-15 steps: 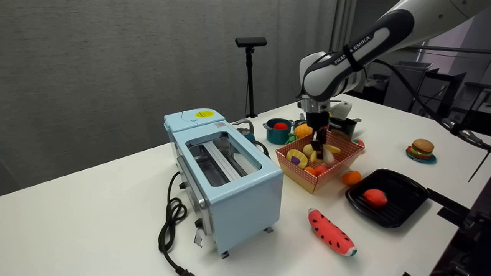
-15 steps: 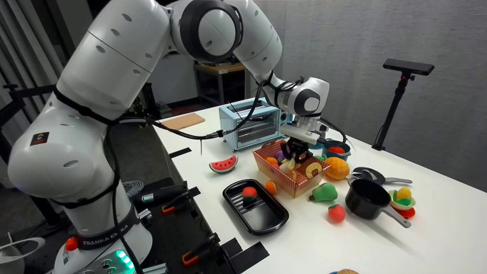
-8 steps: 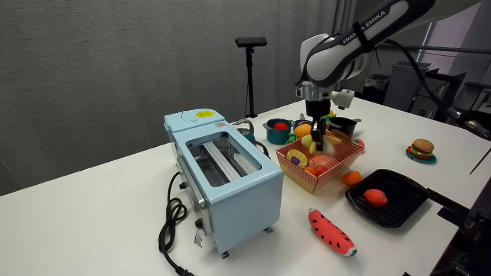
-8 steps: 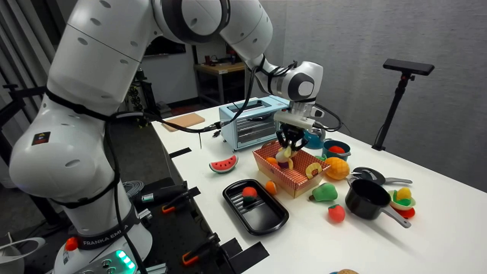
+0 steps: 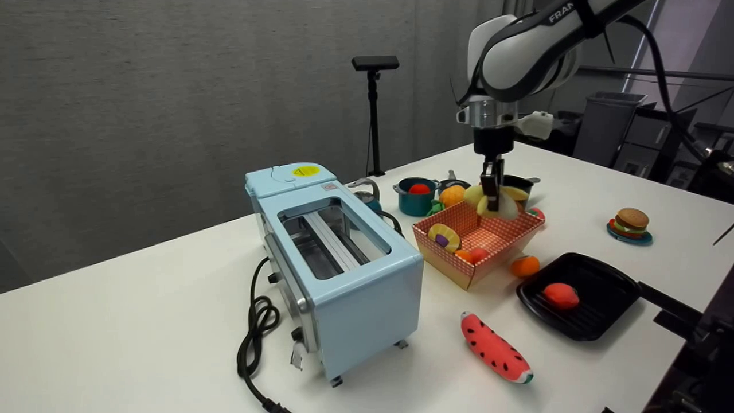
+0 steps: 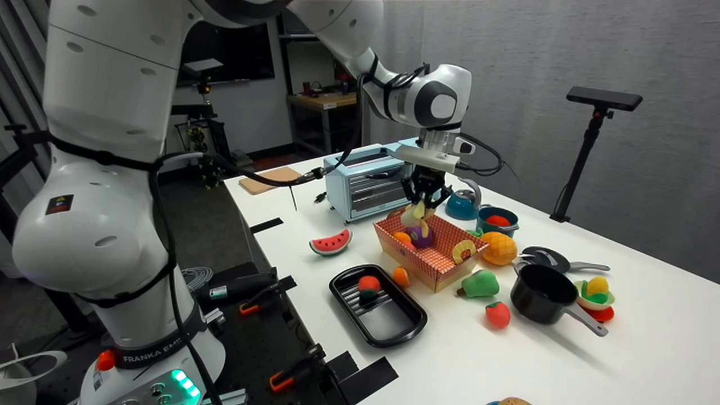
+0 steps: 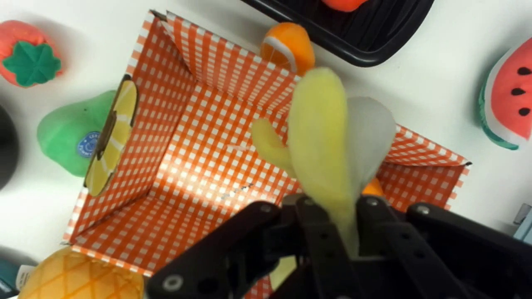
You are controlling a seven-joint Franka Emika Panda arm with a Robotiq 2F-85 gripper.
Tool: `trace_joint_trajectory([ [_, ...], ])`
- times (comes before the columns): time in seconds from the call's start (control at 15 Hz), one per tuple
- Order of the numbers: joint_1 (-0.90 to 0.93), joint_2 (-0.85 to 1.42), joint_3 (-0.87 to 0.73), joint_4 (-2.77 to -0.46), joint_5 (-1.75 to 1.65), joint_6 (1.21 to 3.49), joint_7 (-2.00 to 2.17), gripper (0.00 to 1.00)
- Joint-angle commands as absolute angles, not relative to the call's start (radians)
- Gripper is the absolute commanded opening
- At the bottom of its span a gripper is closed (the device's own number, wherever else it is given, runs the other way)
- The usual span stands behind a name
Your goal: Pick up the banana from the orange box and put it on the table
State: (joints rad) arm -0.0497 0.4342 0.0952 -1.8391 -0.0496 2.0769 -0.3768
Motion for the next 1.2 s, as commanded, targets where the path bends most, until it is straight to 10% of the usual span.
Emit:
trace_joint_trajectory([
  [0.0,-0.073,0.296,0.094,-1.98,0.001,2.083,-0.425,0.03],
  [1.13,-0.125,0.019,-0.048,-2.31,0.133,2.089,-0.635,0.03],
])
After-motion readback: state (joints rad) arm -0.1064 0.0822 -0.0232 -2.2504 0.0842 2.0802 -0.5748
